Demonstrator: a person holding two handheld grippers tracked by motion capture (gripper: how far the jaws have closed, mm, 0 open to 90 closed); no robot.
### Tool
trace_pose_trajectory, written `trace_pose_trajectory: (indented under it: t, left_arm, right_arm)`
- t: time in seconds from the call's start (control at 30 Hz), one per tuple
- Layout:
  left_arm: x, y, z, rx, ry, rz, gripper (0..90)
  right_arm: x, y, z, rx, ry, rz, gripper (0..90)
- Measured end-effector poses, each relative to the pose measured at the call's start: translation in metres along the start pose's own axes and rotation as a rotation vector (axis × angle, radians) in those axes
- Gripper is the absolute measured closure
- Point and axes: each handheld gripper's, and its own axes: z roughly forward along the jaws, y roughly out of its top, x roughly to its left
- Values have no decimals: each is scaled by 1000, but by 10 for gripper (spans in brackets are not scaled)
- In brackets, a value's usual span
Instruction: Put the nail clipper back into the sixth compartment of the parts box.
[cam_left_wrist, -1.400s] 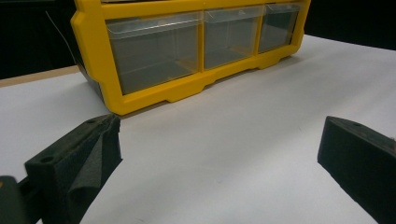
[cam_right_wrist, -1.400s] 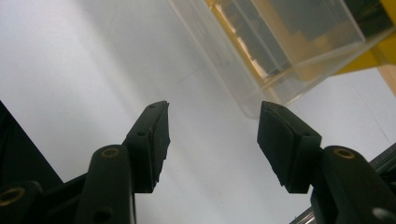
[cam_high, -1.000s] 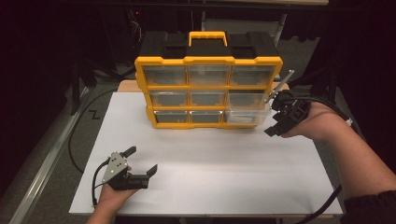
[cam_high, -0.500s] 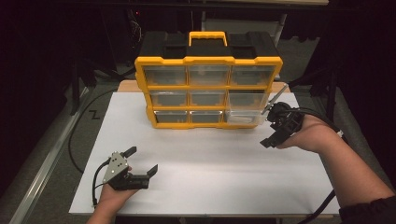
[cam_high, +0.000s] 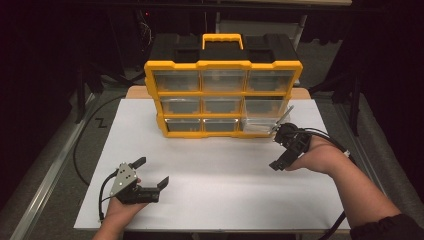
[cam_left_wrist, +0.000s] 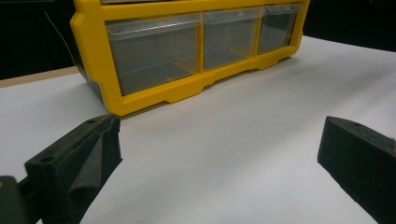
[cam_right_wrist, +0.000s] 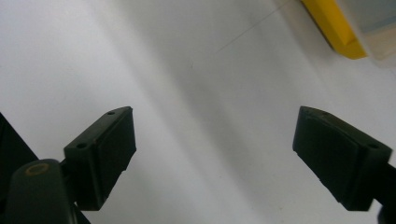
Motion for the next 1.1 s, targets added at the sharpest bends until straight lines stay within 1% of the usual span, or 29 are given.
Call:
trace_pose_trajectory:
  t: [0.2,0.27,0.37,0.47,0.53,0.87,1.0,1.1]
  left_arm:
    - [0,0,0,0,0,-2,4]
    - [0,0,0,0,0,-1,4]
    - [0,0,0,0,0,0,4]
    - [0,0,0,-4,0,-4,4]
    - [0,0,0,-2,1,-2,4]
    - [0,0,0,4,-1,2,4]
    - [0,0,1,6,-2,3,4]
    - [0,0,1,6,-2,5,4]
  right_arm:
    - [4,0,17,6,12,3,81]
    - [6,-1,25,22,10,7,37]
    - [8,-2,34,30,17,6,9]
    - [10,-3,42,31,20,6,8]
    - [12,-4,47,38,25,14,7]
    - [18,-9,77,45,38,11,7]
    - [20,-11,85,49,42,11,7]
    - [21,-11,89,41,42,14,7]
